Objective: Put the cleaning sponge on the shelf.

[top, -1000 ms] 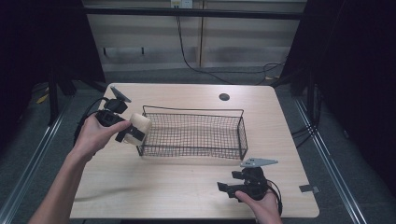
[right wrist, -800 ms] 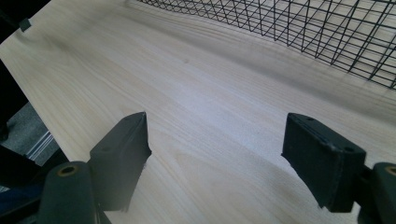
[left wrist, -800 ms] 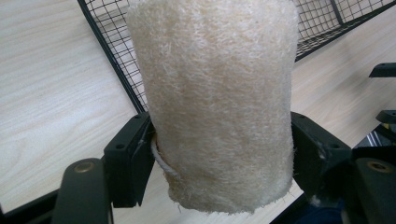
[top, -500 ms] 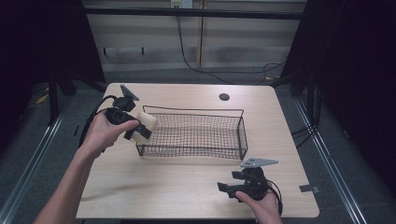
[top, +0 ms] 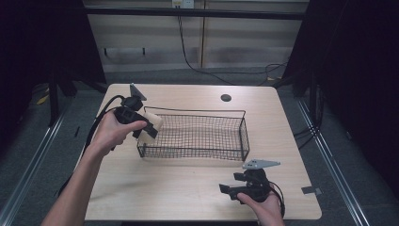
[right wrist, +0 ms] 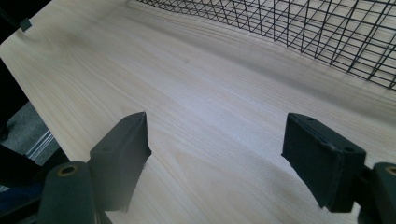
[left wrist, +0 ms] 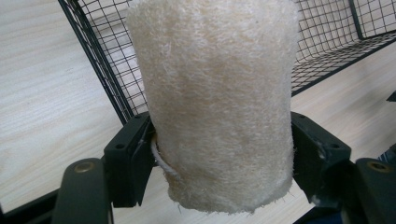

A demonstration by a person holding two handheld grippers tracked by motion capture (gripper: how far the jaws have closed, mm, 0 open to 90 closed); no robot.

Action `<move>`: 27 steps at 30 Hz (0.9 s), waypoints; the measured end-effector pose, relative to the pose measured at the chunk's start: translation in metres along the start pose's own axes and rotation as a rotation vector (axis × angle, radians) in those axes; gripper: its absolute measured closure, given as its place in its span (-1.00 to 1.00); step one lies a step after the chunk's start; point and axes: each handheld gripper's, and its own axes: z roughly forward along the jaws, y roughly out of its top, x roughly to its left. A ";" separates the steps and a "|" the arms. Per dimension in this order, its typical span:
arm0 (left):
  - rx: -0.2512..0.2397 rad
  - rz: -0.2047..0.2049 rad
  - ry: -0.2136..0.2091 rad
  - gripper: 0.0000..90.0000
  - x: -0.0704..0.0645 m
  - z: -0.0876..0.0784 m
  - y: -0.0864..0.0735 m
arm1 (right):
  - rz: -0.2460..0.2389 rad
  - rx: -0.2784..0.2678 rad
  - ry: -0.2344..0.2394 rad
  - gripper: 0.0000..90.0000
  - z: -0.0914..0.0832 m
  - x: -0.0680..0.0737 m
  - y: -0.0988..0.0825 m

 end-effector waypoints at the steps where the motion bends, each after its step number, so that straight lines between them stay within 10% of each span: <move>1: 0.001 -0.006 -0.003 -0.33 0.000 0.001 0.001 | -0.001 0.000 0.002 -0.50 0.000 0.000 0.000; 27: 0.021 -0.096 0.067 -0.33 -0.008 0.040 0.015 | -0.003 0.000 0.003 -0.50 0.000 0.000 0.000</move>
